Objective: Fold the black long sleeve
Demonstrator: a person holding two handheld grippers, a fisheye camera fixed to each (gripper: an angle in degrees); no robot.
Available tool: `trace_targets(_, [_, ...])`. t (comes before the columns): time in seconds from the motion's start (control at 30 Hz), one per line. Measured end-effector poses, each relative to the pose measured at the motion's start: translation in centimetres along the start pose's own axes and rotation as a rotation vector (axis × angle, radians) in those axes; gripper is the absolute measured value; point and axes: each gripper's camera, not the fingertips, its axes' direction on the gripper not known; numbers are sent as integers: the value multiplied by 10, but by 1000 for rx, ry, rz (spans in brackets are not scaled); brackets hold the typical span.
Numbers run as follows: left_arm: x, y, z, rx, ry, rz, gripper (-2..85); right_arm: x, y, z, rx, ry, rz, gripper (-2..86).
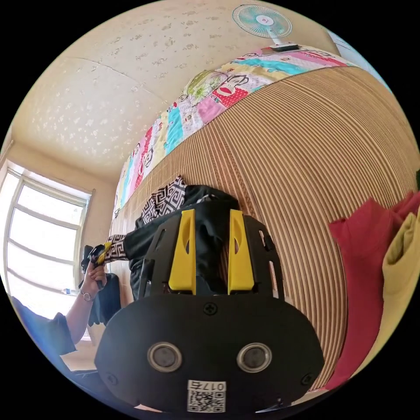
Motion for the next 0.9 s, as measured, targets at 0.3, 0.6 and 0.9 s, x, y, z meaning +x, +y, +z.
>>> trace_targets(0.3, [33,-16,-49,-54,59,10,-9,-10,-28,60,-247,102,-58,18])
trace_targets(0.6, [61,-16,-96,-101,83,-5,-9,-16,-19,38,-69,165,30,38])
trace_targets(0.9, [86,-15,-132,-72,121,-30,-9,-28,14,73,-72,246,60,12])
